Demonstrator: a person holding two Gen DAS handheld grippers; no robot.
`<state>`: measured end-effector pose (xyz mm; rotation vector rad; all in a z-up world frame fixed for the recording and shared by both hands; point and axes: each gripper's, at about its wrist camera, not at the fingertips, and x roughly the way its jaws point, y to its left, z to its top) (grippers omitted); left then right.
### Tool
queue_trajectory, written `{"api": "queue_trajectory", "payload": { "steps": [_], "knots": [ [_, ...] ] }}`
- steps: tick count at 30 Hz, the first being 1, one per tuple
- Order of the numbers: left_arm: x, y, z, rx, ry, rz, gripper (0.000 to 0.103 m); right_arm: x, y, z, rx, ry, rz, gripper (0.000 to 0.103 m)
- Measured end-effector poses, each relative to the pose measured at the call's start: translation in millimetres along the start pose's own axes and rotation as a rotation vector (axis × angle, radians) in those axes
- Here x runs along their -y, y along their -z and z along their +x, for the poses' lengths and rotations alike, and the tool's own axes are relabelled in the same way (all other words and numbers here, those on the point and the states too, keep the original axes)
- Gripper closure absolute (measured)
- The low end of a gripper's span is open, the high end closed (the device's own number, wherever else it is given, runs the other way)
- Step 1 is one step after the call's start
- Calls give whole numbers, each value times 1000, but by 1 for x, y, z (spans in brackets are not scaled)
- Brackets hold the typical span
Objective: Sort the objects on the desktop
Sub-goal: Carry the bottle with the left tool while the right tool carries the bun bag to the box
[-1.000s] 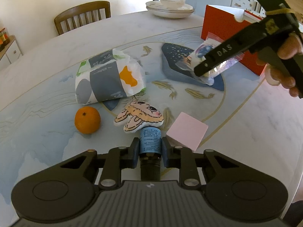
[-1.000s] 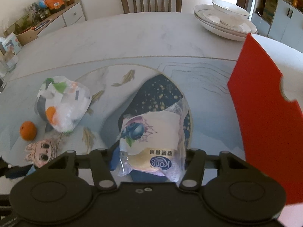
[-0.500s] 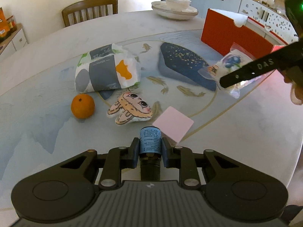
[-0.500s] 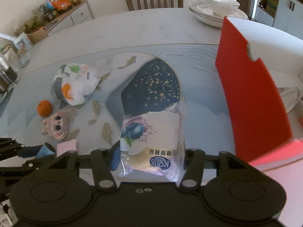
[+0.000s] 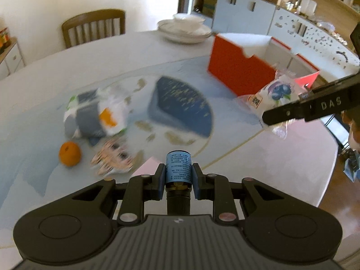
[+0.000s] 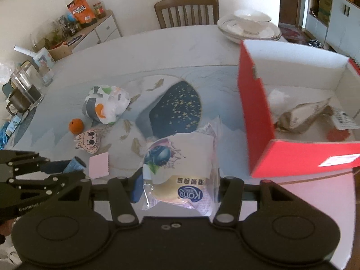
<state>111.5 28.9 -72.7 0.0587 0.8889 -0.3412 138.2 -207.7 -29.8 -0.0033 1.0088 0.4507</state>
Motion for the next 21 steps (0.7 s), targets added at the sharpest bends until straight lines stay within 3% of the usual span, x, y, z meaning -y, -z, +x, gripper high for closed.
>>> {"api": "queue_trajectory", "payload": {
  "steps": [8,21],
  "knots": [
    [43,-48,-1,62,62,62,80,36,-5,-45,68,37,3,49],
    [112,-115,22,119,102,162,80,116,-18,-72,128,91,38,49]
  ]
}}
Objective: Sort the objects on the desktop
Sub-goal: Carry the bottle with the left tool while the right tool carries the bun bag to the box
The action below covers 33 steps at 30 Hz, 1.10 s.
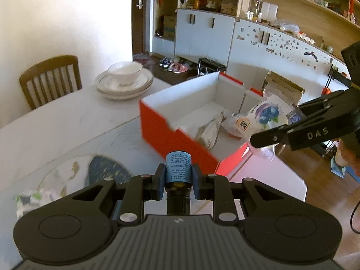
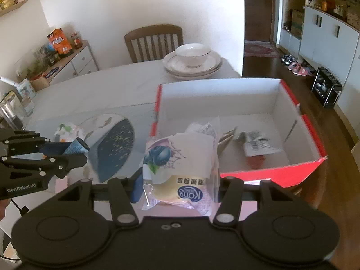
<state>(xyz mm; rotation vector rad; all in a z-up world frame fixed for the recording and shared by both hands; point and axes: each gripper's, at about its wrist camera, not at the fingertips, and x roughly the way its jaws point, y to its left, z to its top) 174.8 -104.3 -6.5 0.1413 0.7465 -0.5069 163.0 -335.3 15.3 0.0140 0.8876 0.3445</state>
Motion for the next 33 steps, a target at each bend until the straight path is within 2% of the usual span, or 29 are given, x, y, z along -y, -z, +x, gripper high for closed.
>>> {"api": "queue_trajectory", "payload": {
  "steps": [10,19,33],
  "knots": [
    [31,-42,43,11,18,37,80,55,-14,2,20,31,6,49],
    [47,-73,89,-22,12,56,80,95,-28,14,16,51,14,49],
    [55,-110,163,-83,-6,89,80,125,-55,69,-29,83,-35,49]
  ]
}}
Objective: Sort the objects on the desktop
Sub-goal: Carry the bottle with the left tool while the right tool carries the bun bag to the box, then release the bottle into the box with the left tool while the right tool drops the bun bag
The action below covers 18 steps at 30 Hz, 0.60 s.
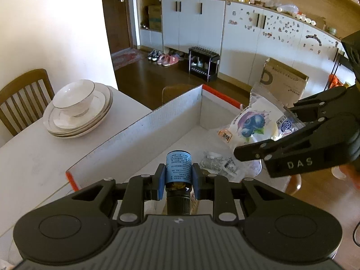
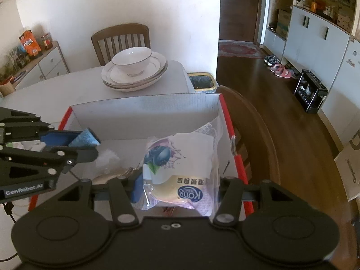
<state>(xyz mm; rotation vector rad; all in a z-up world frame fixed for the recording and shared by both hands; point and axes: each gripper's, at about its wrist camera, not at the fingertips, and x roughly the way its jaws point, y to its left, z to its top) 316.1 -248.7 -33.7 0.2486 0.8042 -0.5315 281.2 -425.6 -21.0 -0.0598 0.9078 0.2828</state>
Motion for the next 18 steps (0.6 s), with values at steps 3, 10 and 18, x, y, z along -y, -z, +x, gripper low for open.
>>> {"api": "queue_trajectory", "payload": {
  "steps": [3,10,18],
  "knots": [
    [-3,-6,16,-25,-3,6,80,-1,-5,13,-16,2,-22,49],
    [-11,-15,52,-108,-11,8,80,0,-19,45,-54,-16,-47,49],
    [-24,-15,83,-199,-15,-33,80,-4,-35,77,-109,-4,-91,49]
  ]
}}
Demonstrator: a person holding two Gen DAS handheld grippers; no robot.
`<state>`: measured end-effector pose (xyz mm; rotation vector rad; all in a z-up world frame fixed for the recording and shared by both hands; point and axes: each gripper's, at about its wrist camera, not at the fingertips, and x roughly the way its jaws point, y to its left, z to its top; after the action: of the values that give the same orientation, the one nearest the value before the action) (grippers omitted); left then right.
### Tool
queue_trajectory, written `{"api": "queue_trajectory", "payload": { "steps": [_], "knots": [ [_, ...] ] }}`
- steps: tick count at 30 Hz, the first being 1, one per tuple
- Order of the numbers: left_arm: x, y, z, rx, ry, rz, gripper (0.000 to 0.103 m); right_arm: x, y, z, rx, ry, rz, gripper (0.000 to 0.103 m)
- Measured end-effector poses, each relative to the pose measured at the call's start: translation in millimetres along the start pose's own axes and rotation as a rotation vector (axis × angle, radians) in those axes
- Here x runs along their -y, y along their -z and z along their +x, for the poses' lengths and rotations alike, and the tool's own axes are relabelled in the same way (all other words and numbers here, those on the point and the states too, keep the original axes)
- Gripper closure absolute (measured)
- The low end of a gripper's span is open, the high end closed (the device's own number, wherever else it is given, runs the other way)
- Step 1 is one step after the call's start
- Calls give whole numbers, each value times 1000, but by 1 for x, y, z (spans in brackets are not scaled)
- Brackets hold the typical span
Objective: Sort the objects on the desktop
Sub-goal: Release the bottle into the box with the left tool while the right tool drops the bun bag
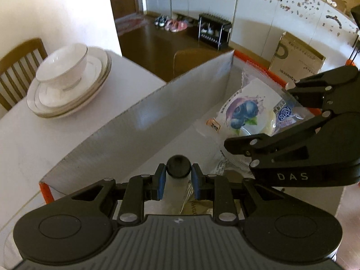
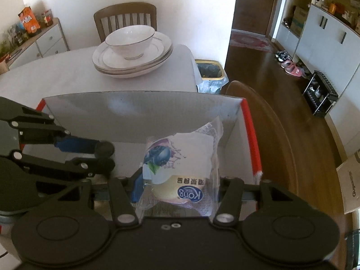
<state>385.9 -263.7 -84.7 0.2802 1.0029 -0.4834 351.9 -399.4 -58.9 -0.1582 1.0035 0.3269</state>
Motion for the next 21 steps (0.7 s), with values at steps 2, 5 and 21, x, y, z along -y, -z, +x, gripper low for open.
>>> {"api": "queue_trajectory", "payload": {
  "steps": [2,5,21],
  "knots": [
    [-1,0,4,-13,-4,7,80,0,-2,8,-31,4,-3,49],
    [-2,-2,5,-19,-4,12,80,1,-4,17,-74,11,-18,48],
    [9,8,-9,16,-7,45,80,1,1,-3,-34,24,-129,37]
  ]
}}
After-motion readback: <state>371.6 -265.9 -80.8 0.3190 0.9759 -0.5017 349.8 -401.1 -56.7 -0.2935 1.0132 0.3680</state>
